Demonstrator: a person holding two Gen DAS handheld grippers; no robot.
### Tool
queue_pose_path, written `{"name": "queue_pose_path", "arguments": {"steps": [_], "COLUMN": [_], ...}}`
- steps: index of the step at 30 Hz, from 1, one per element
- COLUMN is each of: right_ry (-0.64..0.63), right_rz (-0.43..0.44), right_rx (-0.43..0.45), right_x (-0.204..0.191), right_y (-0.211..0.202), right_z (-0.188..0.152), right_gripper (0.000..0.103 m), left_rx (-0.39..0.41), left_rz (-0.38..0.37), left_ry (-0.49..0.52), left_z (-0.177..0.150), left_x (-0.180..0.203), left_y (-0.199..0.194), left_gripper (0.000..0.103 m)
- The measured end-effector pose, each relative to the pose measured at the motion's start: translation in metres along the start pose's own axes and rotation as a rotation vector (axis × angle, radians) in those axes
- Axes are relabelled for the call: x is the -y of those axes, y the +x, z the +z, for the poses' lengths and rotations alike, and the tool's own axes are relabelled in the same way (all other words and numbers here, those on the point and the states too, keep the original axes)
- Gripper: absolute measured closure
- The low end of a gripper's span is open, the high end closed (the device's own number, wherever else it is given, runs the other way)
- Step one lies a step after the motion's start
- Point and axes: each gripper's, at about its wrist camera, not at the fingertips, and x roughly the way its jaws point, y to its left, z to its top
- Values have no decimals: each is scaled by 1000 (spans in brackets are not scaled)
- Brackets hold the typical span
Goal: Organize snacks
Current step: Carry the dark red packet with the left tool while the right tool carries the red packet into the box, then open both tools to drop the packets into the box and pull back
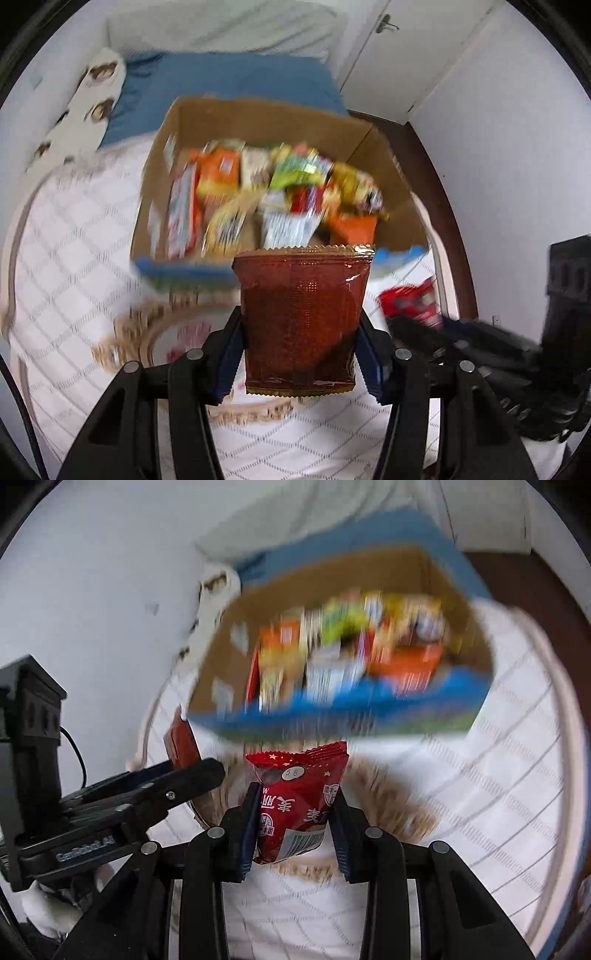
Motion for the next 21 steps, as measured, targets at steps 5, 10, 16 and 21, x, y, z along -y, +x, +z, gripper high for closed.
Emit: {"name": "queue_pose_path", "arguments": {"steps": [5,10,16,21], "right_ry": [2,28,79,86], "right_rz": [-110,-200,-256,-281], "right_rx": [74,31,-52,-122], "right_x": [20,46,81,90], "right_y": [-17,7,39,57], "right_z": [57,94,108,112], "right_gripper": [66,66,64,10], "left_rx": [-48,-142,-252,-258], "left_rz": [-7,72,139,139], "left_ry": [-19,-39,-70,-107], "left_z": [56,90,98,99], "left_x": [-4,-18,-39,-49], "left_y": [25,77,122,131], "left_gripper": [50,50,45,20]}}
